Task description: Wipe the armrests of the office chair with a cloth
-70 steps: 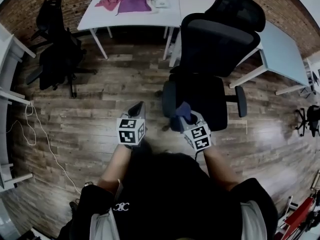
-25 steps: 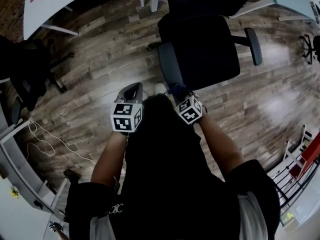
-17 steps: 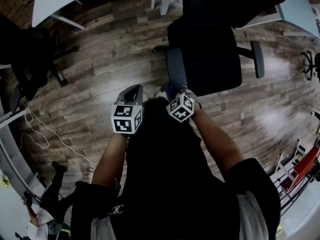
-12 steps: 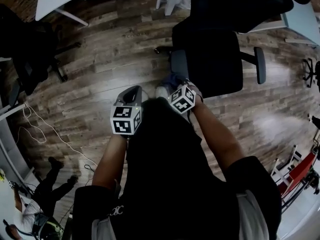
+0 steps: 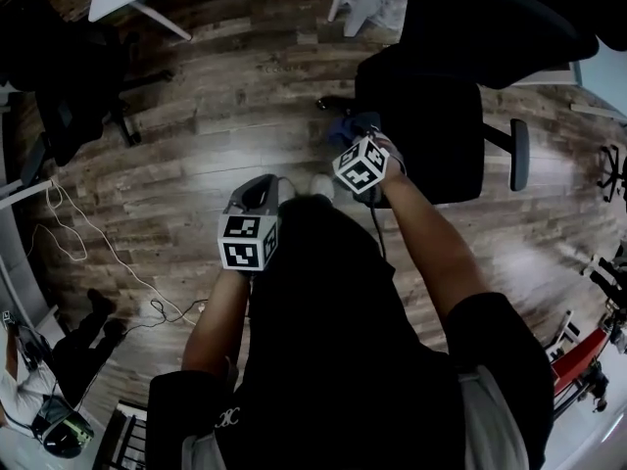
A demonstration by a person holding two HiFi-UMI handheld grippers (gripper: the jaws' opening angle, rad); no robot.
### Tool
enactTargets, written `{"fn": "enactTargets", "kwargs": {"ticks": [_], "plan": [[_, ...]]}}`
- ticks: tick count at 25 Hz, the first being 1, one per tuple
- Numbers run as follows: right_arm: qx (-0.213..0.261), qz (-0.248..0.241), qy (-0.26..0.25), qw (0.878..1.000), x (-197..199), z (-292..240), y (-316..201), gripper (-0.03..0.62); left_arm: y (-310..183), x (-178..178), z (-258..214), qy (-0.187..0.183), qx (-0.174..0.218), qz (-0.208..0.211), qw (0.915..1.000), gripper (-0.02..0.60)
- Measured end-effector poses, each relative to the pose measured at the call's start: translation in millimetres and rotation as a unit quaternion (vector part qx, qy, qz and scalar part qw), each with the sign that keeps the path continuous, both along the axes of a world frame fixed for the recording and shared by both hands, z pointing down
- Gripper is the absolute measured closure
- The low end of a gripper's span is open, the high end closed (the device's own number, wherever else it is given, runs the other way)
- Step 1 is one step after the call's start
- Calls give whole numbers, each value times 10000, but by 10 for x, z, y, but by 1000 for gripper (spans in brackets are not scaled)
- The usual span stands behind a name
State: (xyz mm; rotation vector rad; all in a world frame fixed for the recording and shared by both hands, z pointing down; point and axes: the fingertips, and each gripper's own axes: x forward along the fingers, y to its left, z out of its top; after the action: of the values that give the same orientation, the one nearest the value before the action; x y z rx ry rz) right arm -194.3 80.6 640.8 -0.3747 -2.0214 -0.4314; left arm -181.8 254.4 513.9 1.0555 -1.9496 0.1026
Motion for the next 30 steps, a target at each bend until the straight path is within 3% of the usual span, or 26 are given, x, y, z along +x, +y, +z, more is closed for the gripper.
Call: {"fn": "enactTargets", "kwargs": {"ticks": [8,15,23,30], "plan": [[93,712,-100,9974,-397,19,-515,523,-16,-41,18,-14,-72,-126,9999,575],[-45,1724,-15,9850,-414,39,-1017,523,-101,-126,-3,-6,-64,-95,9999,575],[147,2549,6,9668,-14,-77,-1288,525,-268,-166,-30,-39,-7,198,9998,575],[-132,2871,34,9578,552,-137,-1007,525,-417,-90,-31,-77,58,582,9983,575]]}}
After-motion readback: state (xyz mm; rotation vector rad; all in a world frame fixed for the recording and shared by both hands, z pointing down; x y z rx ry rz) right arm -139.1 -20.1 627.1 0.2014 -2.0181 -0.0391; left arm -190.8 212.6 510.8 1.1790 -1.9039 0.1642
